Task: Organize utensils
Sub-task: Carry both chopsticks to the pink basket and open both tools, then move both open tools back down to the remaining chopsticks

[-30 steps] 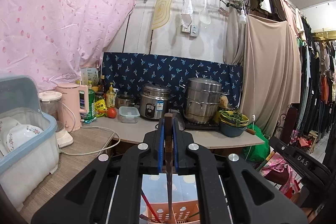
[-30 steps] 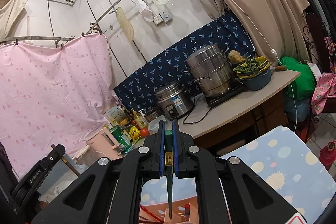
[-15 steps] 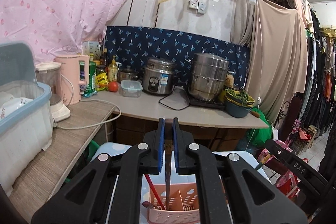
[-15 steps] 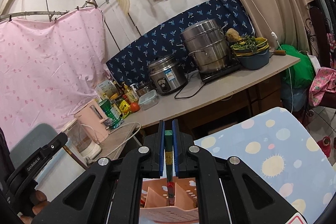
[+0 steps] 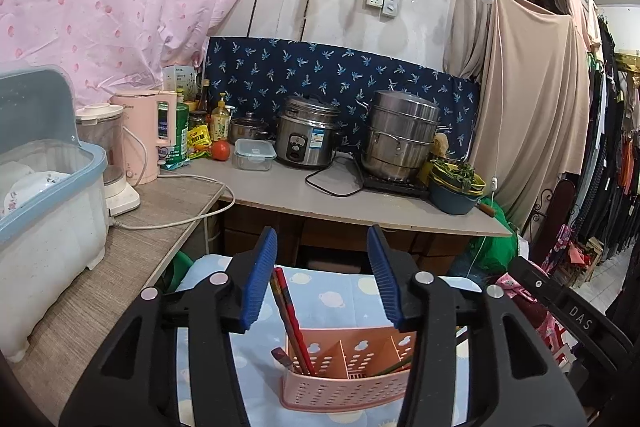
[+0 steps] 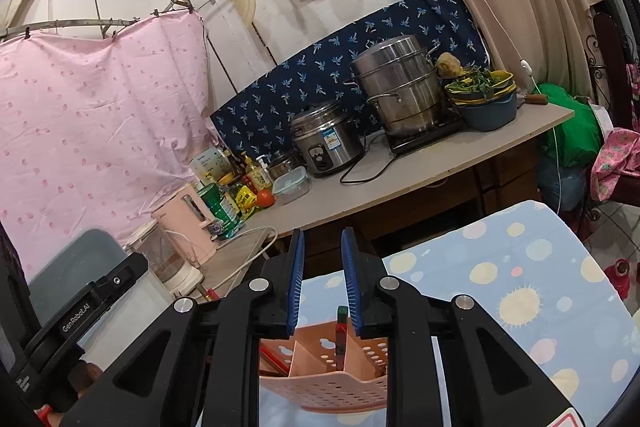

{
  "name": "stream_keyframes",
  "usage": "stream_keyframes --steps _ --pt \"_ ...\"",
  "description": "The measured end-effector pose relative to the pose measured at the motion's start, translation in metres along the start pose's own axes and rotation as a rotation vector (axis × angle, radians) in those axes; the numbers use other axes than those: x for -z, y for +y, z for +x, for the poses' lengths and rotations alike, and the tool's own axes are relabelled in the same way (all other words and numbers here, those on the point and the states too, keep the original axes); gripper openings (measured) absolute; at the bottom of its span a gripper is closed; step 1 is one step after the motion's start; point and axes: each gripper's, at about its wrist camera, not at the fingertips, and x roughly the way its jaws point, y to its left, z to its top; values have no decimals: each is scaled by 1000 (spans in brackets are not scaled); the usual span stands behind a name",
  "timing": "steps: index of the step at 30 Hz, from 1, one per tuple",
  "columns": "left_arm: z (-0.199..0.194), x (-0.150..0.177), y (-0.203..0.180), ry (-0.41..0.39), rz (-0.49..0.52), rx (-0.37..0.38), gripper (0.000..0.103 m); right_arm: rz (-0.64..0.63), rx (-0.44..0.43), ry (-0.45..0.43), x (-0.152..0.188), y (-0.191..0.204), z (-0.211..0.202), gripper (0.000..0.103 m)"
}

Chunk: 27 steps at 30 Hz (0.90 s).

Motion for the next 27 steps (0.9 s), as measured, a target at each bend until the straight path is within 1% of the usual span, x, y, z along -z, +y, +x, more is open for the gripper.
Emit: stream_keyframes --steps 2,5,9,13,17,20,27 --pt "-4 2 0 3 1 0 48 1 -3 3 2 2 -5 21" --pt "-11 5 1 11 1 -7 54 1 2 6 5 3 -14 25" --pt "-18 14 3 46 -7 -9 55 -2 11 27 14 5 -27 26" --pt "-24 28 6 104 -16 -6 55 -5 15 58 29 4 -39 26" --pt "-29 49 8 170 -25 -7 55 3 21 99 50 -1 -52 26" --pt "-35 67 10 203 -18 -12 55 -12 40 127 68 -5 -62 26" --pt "-47 120 15 289 -3 -35 55 -40 79 214 119 -18 -85 26"
